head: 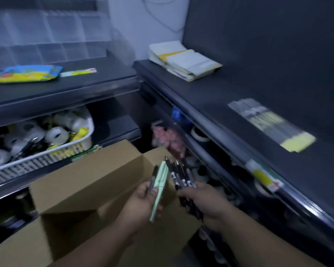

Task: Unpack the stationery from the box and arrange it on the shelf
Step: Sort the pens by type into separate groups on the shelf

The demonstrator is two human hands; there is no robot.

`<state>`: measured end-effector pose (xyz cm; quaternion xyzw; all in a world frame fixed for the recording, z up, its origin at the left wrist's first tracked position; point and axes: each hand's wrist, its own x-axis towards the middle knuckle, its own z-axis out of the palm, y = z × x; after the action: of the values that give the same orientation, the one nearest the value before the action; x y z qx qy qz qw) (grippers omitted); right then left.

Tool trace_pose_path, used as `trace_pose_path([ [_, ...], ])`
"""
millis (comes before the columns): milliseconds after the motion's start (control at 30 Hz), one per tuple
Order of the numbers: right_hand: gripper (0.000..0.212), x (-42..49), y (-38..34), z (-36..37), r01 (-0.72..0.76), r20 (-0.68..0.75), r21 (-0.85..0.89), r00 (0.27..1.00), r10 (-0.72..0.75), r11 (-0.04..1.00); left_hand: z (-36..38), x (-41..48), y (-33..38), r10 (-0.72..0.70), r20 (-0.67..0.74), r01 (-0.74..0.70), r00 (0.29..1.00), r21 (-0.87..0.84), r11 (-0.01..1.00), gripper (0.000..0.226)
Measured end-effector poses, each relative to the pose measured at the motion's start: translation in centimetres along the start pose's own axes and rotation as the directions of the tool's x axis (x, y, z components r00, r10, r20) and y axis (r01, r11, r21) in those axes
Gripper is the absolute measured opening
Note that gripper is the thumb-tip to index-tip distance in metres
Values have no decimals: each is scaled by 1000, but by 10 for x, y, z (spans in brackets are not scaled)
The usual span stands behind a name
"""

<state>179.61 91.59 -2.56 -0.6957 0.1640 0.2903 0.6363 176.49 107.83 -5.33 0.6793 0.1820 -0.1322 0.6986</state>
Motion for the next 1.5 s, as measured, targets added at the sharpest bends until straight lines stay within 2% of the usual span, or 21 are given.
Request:
trace_pose_path([
  [100,1,-40,2,-34,18,-88,79,996,-11,997,41,-14,10,64,130,-74,989,73,995,19],
  [233,10,-91,16,-74,116,-229,205,971,-67,972,100,-41,25,150,295,-194,944,128,973,18],
  [467,9,-198,71,-157,375,-509,257,836,-205,891,217,-122,23,196,550,-324,812,145,935,22],
  [667,7,-324,156,-220,472,-617,346,766,-182,811,315,-233,-13,203,629,-334,751,96,938,15],
  [800,13,-410,220,-260,511,-728,317,671,-141,799,377,-306,-45,183,686,-353,704,114,928,23],
  [900,21,-470,262,-290,506,-807,279,584,-86,816,422,-356,-70,176,739,-363,650,98,927,22],
  [1000,30,-517,295,-315,519,-847,275,529,-51,810,461,-401,-86,170,788,-374,592,82,924,21],
  [1067,30,-536,313,-329,548,-865,301,502,-18,781,482,-425,-89,144,823,-378,550,91,921,20],
  [1200,44,-549,332,-360,629,-889,358,455,47,690,518,-449,-86,99,872,-413,480,125,902,23],
  [1400,44,-546,320,-422,742,-932,341,349,101,577,589,-441,-76,51,923,-433,382,130,892,29],
  [1500,38,-550,310,-458,770,-942,323,315,111,551,634,-440,-70,15,956,-414,293,112,903,23],
])
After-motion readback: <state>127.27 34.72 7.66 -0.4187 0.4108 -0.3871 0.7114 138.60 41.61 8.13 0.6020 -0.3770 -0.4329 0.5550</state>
